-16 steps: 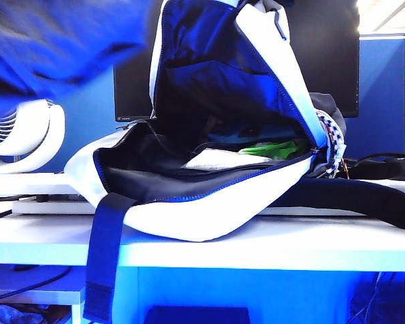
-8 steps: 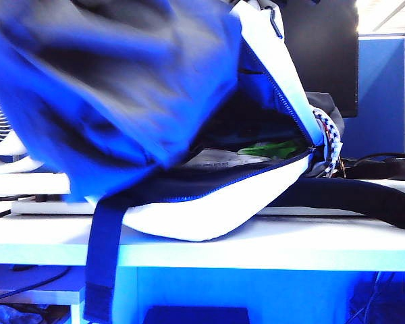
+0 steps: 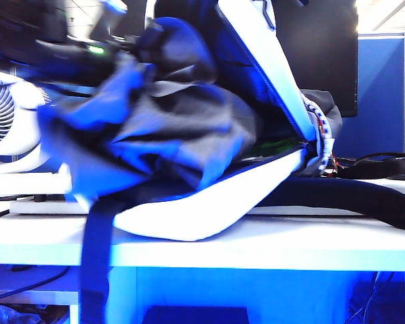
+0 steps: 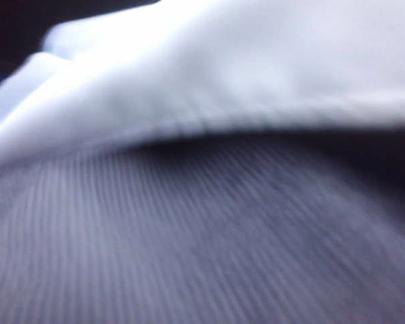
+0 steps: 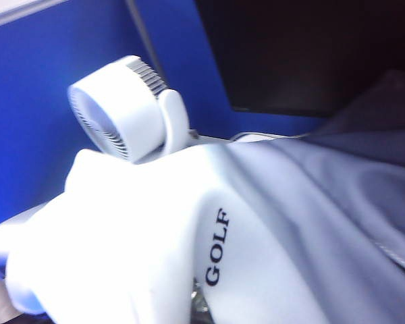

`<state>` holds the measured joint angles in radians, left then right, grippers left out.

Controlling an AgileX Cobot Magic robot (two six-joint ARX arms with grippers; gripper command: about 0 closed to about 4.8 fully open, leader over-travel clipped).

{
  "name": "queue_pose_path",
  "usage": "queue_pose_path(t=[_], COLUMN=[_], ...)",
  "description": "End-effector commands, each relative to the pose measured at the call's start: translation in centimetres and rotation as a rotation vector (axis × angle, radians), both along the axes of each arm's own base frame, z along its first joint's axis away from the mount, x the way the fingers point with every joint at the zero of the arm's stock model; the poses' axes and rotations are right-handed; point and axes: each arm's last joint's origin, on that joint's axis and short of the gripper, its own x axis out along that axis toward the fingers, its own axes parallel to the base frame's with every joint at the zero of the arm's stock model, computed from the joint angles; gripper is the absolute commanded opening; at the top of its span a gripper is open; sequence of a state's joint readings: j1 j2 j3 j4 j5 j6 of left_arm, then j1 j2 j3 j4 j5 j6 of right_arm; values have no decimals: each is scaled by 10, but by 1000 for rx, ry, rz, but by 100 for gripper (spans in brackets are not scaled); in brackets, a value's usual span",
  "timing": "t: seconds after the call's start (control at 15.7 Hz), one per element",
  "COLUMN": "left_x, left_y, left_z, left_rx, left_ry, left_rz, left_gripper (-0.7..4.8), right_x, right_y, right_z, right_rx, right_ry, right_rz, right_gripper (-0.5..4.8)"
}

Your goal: Put the gray clothes into the backpack.

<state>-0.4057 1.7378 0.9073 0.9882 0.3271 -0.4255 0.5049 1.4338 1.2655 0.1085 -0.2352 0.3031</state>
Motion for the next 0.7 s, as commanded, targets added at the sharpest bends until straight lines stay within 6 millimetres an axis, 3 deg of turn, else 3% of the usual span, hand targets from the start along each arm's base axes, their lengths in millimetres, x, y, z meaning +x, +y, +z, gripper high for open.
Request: queue_pose_path(t=[0.06, 0.19, 0.38, 0.51, 0.57, 0.7], left_x=[42, 63, 78, 79, 75, 68], left_y=[-35, -44, -49, -50, -53, -55], left_z=[26, 29, 13, 6, 7, 14], left_rx=[-57, -51, -15, 25, 40, 43], left_ry=[-103, -85, -79, -62, -80, -88], left_rz=[-46, -37, 58, -29, -156, -396], left_gripper=[-5, -5, 18, 383, 479, 479], right_x=[-11, -12, -12, -11, -10, -9], right_y=[0, 0, 1, 1, 0, -1], right_z=[28, 27, 23, 18, 17, 18], right_rx=[96, 91, 71, 45, 27, 6], right_ry=[-151, -142, -101, -70, -76, -97], right_rz=[142, 160, 174, 161, 143, 94], right_gripper=[-1, -1, -1, -1, -1, -1])
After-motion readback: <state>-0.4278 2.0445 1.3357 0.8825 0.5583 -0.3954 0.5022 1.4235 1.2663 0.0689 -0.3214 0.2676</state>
